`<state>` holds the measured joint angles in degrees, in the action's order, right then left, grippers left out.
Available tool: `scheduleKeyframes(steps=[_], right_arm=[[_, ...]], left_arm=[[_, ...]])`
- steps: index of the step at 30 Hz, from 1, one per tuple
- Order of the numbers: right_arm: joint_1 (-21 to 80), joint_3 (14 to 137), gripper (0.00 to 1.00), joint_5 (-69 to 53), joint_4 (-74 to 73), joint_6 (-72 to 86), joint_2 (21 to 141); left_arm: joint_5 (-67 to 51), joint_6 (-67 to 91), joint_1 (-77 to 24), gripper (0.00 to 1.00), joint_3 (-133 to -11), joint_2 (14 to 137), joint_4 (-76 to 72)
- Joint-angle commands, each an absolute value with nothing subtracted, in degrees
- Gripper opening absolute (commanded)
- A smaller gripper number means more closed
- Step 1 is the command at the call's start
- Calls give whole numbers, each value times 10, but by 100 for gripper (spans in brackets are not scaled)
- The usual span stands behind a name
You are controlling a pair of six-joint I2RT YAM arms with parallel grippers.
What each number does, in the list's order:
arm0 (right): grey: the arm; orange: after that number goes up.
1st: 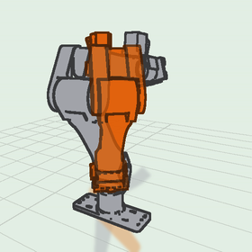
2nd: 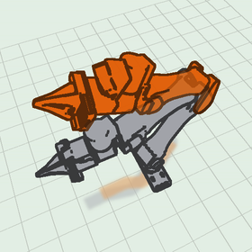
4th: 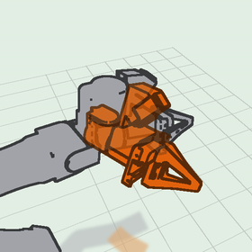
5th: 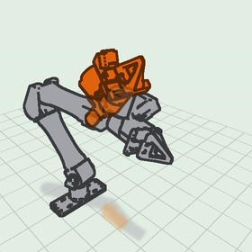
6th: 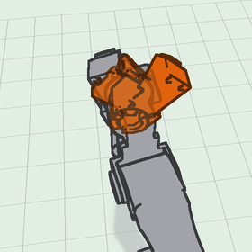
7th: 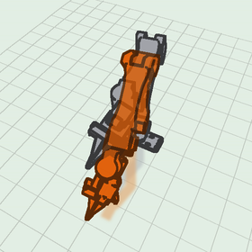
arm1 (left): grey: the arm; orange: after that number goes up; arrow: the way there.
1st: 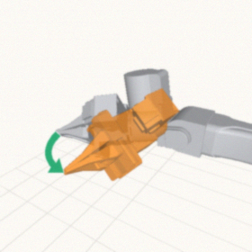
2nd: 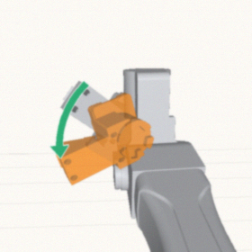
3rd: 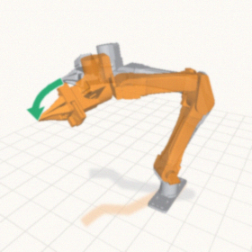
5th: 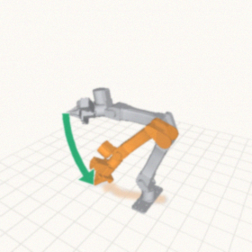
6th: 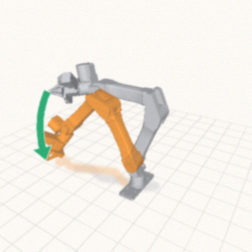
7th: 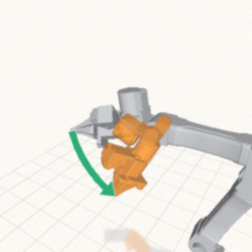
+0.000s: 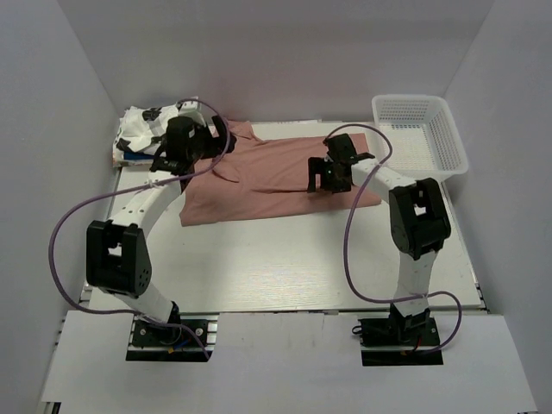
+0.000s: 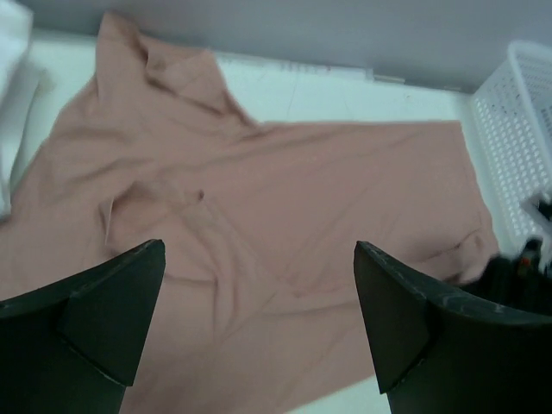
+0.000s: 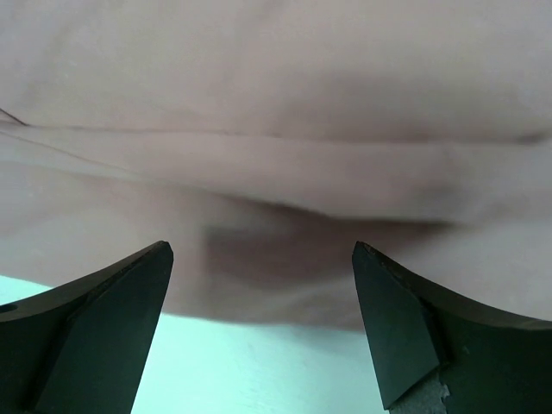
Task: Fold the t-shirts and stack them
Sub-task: Fold the flattened tshirt in 1/3 of the way
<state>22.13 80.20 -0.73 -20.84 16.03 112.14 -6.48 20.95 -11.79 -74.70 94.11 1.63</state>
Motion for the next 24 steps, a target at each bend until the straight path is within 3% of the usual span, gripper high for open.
scheduleKeyframes(steps=[1,17,20,24], right_arm=[[226,858,90,-37,-194,162,1162],[204,1099,90,33,-228,170,1288],[198,1066,90,61,-239,177,1249],[187,888,90,84,-202,198,1156]], left_arm=[[-52,230,-120,100,-631,915,27],[0,238,-108,100,-614,922,95],[-6,238,-108,100,-629,940,95],[-18,243,-108,100,-635,972,77]])
